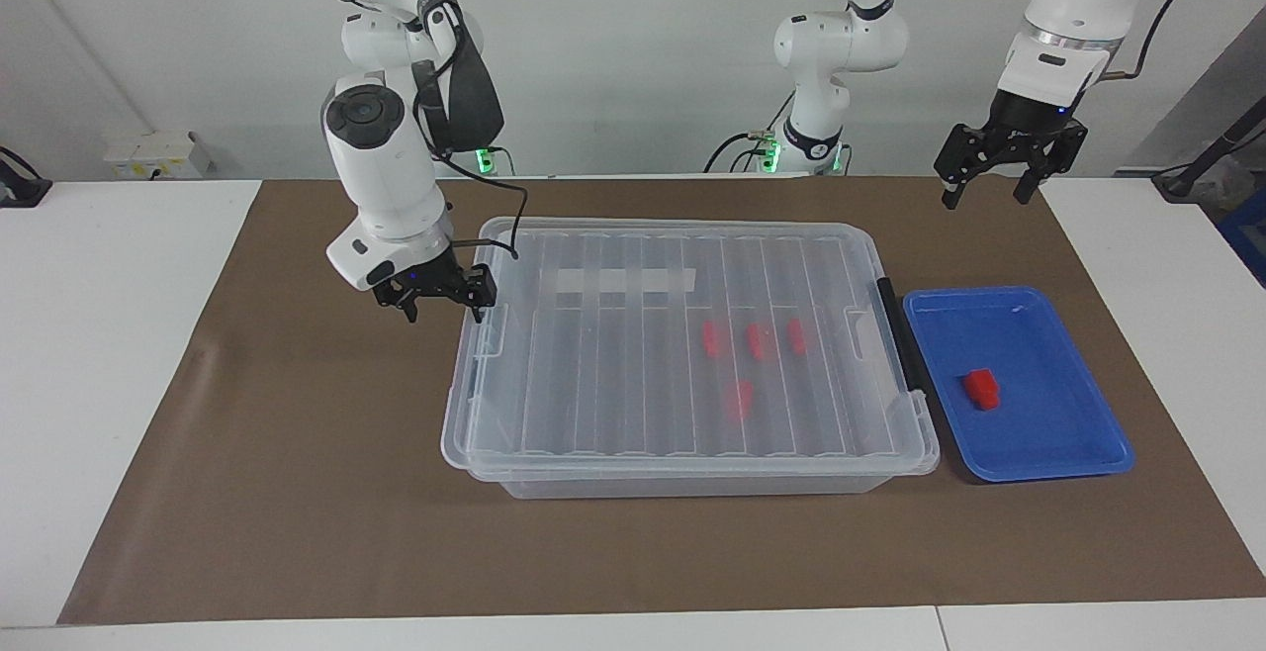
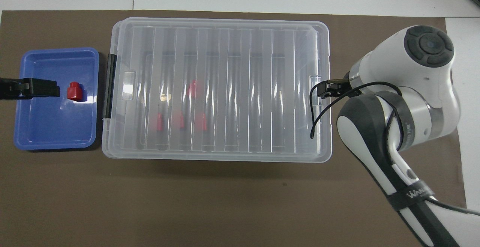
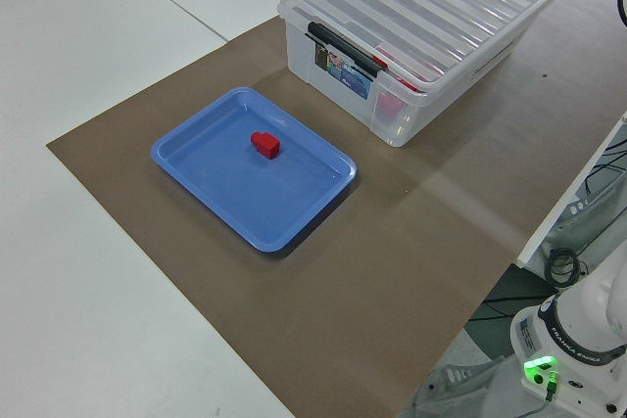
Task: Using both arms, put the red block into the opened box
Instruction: 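Slide the lid open with the right gripper while the left gripper descends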
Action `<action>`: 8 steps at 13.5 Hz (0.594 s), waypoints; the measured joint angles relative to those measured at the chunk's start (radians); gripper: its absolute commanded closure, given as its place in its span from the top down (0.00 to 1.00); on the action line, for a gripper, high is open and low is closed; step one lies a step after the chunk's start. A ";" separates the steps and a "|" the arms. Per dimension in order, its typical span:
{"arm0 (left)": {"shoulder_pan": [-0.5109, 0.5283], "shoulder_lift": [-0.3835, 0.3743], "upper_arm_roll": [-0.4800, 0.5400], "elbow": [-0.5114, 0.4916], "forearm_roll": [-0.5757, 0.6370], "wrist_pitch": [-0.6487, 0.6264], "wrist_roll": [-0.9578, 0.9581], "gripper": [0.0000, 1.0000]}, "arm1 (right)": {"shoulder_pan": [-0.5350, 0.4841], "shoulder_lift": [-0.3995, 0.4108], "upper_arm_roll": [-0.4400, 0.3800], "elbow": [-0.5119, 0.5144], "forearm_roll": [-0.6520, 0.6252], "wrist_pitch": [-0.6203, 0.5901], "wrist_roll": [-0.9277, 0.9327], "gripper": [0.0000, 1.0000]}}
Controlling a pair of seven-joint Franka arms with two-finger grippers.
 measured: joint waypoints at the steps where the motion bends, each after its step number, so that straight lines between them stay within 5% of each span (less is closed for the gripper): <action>1: 0.000 0.000 0.000 -0.006 0.000 0.013 0.000 1.00 | 0.000 0.000 -0.009 0.000 0.000 0.000 -0.018 0.95; 8: 0.000 0.040 0.058 -0.062 0.000 0.146 0.001 1.00 | -0.005 0.000 -0.121 0.000 -0.001 -0.007 -0.214 0.95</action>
